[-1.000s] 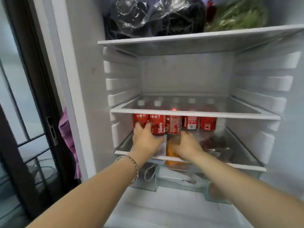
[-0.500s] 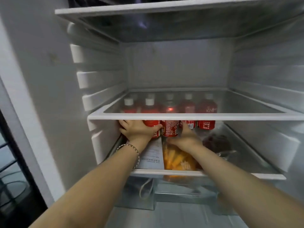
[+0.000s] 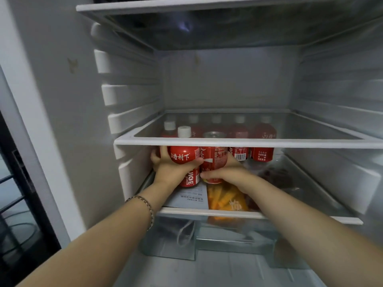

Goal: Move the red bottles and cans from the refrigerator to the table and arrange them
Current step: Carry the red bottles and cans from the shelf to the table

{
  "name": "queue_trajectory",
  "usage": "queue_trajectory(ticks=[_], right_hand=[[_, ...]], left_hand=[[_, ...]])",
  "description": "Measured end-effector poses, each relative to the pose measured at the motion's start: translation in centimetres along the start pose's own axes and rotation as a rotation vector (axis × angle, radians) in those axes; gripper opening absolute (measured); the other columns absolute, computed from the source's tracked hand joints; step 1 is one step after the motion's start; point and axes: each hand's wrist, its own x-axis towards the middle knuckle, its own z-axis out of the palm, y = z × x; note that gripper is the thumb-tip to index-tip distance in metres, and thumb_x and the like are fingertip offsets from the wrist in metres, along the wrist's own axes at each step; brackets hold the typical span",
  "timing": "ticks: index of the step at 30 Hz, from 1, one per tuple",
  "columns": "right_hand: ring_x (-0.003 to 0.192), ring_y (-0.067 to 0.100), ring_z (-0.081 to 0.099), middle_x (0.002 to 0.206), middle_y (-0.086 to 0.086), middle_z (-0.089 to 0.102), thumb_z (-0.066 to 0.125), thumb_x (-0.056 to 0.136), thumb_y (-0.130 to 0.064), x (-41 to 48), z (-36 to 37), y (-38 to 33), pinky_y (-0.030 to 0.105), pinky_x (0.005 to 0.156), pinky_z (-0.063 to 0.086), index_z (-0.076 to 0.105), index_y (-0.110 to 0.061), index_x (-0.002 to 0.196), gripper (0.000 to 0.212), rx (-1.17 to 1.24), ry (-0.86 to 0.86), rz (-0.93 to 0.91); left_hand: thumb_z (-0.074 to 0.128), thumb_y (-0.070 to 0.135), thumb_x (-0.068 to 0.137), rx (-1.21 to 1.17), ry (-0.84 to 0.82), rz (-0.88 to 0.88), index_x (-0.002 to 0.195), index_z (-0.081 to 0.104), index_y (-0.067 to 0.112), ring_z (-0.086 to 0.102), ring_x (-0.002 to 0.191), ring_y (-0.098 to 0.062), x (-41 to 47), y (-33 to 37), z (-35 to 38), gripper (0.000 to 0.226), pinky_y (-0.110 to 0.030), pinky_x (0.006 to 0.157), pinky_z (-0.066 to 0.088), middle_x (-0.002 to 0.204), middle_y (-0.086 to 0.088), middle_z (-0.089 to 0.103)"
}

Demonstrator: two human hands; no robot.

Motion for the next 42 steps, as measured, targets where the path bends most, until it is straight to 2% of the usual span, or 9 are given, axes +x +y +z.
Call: queue_trajectory(ticks=[3, 8, 11, 16, 21, 27, 31, 36, 42], right_hand=[[0.112, 0.017, 0.058, 0.120, -0.003, 0.063, 0.090, 0.053, -0.024, 0.0, 0.0, 0.0, 0.038, 0.100, 0.047, 0.048, -0.023, 0.129, 0.087, 0.057, -0.007, -0.021], [0.095, 0.009, 0.060, 0.101, -0.011, 0.064, 0.087, 0.059, -0.014, -0.4, -0.2, -0.2, 0.028, 0.089, 0.046, 0.052, -0.026, 0.116, 0.068, 0.116, -0.066, -0.021], [0.084, 0.001, 0.057, 0.092, -0.015, 0.062, 0.085, 0.062, -0.013, -0.5, -0.5, -0.1, 0.022, 0.076, 0.045, 0.052, -0.028, 0.110, 0.061, 0.132, -0.100, -0.024], [0.093, 0.008, 0.059, 0.102, -0.011, 0.064, 0.085, 0.063, -0.016, -0.7, -0.7, 0.0, 0.023, 0.078, 0.047, 0.051, -0.027, 0.116, 0.064, 0.133, -0.118, -0.040], [0.112, 0.017, 0.059, 0.120, -0.002, 0.064, 0.086, 0.060, -0.017, 0.1, -1.1, 0.0, 0.039, 0.100, 0.046, 0.047, -0.022, 0.131, 0.080, 0.138, -0.177, -0.041], [0.092, 0.005, 0.059, 0.110, -0.008, 0.065, 0.086, 0.061, -0.022, -0.3, -0.6, -0.6, 0.017, 0.072, 0.045, 0.052, -0.022, 0.126, 0.074, 0.128, -0.111, -0.040], [0.098, 0.010, 0.061, 0.105, -0.011, 0.064, 0.087, 0.059, -0.027, -1.9, -0.6, -0.4, 0.023, 0.081, 0.047, 0.053, -0.025, 0.120, 0.070, 0.121, -0.090, -0.028], [0.088, 0.003, 0.060, 0.099, -0.011, 0.064, 0.085, 0.061, -0.019, -4.7, -0.9, -0.2, 0.019, 0.075, 0.047, 0.053, -0.031, 0.109, 0.059, 0.217, -0.096, -0.055], [0.099, 0.013, 0.064, 0.107, -0.003, 0.068, 0.082, 0.060, -0.017, -6.5, -1.4, -0.3, 0.032, 0.087, 0.051, 0.057, -0.029, 0.106, 0.054, 0.286, -0.129, -0.079]], left_hand=[[0.085, 0.057, 0.026, -0.103, -0.054, 0.003, 0.136, 0.031, 0.027, 0.047, 0.125, -0.024, 0.0, 0.3, -0.1, 0.127, -0.050, 0.100, 0.045, 0.146, -0.005, 0.031], [0.091, 0.052, 0.034, -0.220, -0.171, 0.010, 0.126, 0.046, 0.027, 0.060, 0.110, -0.021, 0.4, -0.2, -0.5, 0.105, -0.044, 0.094, 0.052, 0.135, -0.008, 0.049], [0.085, 0.023, 0.061, -0.308, -0.249, 0.012, 0.127, 0.044, 0.026, 0.063, 0.105, -0.018, -0.2, -0.3, -0.9, 0.078, -0.040, 0.092, 0.052, 0.119, -0.003, 0.062], [0.083, 0.010, 0.064, -0.292, -0.293, 0.010, 0.127, 0.039, 0.026, 0.061, 0.100, -0.012, -0.2, -0.4, -1.2, 0.078, -0.027, 0.082, 0.050, 0.111, 0.004, 0.061], [0.082, 0.002, 0.063, -0.280, -0.361, 0.002, 0.127, 0.045, 0.019, 0.062, 0.098, -0.012, 0.4, 0.0, -1.2, 0.076, -0.026, 0.077, 0.051, 0.111, 0.000, 0.064], [0.085, 0.010, 0.061, -0.275, -0.313, 0.004, 0.121, 0.051, 0.022, 0.064, 0.099, -0.015, 0.1, 0.1, -0.7, 0.070, -0.030, 0.083, 0.052, 0.112, -0.003, 0.066], [0.085, 0.009, 0.061, -0.278, -0.319, -0.012, 0.107, 0.054, 0.028, 0.065, 0.095, -0.014, -1.5, 0.2, -1.4, 0.059, -0.027, 0.081, 0.052, 0.106, -0.002, 0.067], [0.085, 0.007, 0.059, -0.326, -0.389, 0.009, 0.123, 0.052, 0.019, 0.065, 0.101, -0.017, -4.1, 0.6, -2.2, 0.072, -0.029, 0.082, 0.054, 0.112, -0.003, 0.067], [0.087, 0.021, 0.048, -0.296, -0.469, -0.009, 0.130, 0.045, 0.022, 0.064, 0.107, -0.021, -5.0, 0.6, -2.8, 0.092, -0.044, 0.094, 0.051, 0.118, -0.004, 0.064]])
